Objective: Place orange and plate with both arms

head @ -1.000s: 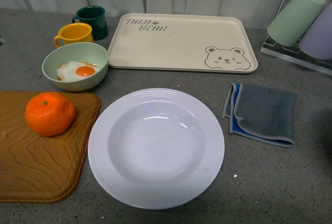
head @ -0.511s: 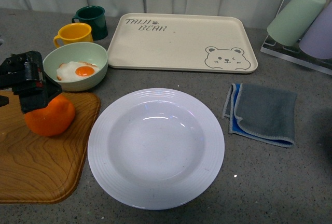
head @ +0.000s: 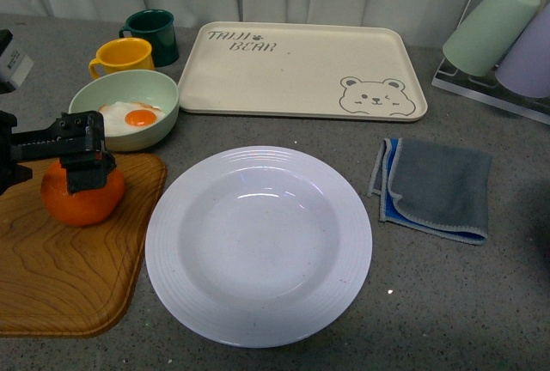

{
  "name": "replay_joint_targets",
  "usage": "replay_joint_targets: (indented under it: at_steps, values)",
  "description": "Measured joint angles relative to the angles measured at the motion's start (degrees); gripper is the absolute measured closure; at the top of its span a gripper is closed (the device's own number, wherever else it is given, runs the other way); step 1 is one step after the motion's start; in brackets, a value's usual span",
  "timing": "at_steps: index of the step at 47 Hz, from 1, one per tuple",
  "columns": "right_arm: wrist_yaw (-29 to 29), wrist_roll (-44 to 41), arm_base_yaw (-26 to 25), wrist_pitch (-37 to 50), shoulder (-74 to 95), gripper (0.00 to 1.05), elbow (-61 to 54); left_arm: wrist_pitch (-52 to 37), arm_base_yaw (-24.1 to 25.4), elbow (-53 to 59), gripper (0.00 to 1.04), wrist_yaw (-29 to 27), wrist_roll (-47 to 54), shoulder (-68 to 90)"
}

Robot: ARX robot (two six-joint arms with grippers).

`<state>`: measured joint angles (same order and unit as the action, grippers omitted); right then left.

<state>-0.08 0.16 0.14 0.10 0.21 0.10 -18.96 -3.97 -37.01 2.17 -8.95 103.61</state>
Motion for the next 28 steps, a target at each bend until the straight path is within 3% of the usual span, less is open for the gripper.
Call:
replay_joint_targets:
  at_steps: [14, 28]
  values:
    - [0.00, 0.00, 0.00, 0.00, 0.00, 0.09, 0.00, 0.59, 0.52, -0.83, 0.08, 0.72, 0.94, 4.07]
    - [0.00, 0.00, 0.00, 0.00, 0.00, 0.09, 0.00, 0.52, 0.48, -0.83, 0.44, 0.85, 0.50, 3.15]
